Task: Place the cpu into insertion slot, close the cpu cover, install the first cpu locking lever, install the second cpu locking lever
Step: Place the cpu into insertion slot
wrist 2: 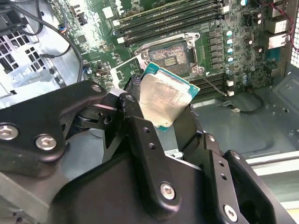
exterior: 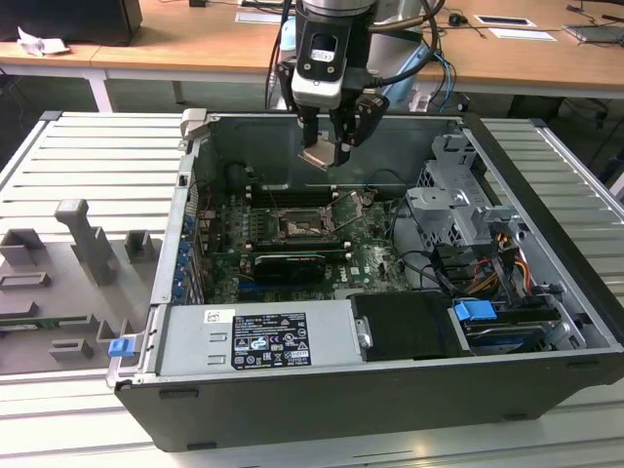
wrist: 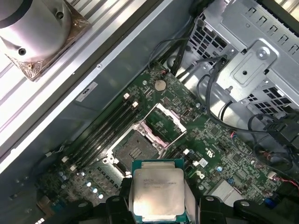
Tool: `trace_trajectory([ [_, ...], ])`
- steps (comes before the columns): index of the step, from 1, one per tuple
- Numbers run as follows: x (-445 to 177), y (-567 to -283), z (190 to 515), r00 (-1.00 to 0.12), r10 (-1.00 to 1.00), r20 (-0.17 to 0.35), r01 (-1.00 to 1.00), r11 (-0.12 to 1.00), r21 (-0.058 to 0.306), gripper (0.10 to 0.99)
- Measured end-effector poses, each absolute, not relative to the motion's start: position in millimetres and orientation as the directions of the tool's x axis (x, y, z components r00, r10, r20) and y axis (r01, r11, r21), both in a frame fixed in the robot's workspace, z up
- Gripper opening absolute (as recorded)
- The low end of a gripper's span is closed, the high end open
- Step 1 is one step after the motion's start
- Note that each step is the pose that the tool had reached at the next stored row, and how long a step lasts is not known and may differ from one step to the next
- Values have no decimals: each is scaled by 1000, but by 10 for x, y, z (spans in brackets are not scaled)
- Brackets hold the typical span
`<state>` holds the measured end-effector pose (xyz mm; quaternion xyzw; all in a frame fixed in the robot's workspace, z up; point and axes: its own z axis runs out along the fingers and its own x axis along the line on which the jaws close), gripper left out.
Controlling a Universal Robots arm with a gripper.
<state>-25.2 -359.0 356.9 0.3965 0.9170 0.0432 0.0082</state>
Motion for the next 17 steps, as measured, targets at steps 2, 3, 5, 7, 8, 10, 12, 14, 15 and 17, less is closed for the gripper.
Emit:
trace_trajectory([
  [2, -252, -3590, 3569, -677, 735, 19, 734, 674, 86, 529],
  [3, -252, -3590, 3567, -671, 742, 19, 740, 667, 86, 529],
  [5, -252, -3590, 3564, -652, 758, 19, 757, 648, 86, 529],
  [7, -252, -3590, 3563, -643, 766, 19, 764, 639, 86, 529],
  [8, -252, -3590, 3561, -636, 771, 19, 770, 633, 86, 529],
  [10, -252, -3590, 3560, -627, 779, 19, 777, 624, 86, 529],
  [12, -252, -3590, 3559, -619, 785, 19, 784, 615, 86, 529],
  [14, -252, -3590, 3557, -609, 793, 19, 791, 606, 86, 529],
  [15, -252, -3590, 3556, -603, 798, 19, 796, 599, 86, 529],
  [17, -252, -3590, 3553, -588, 809, 19, 807, 585, 86, 529],
])
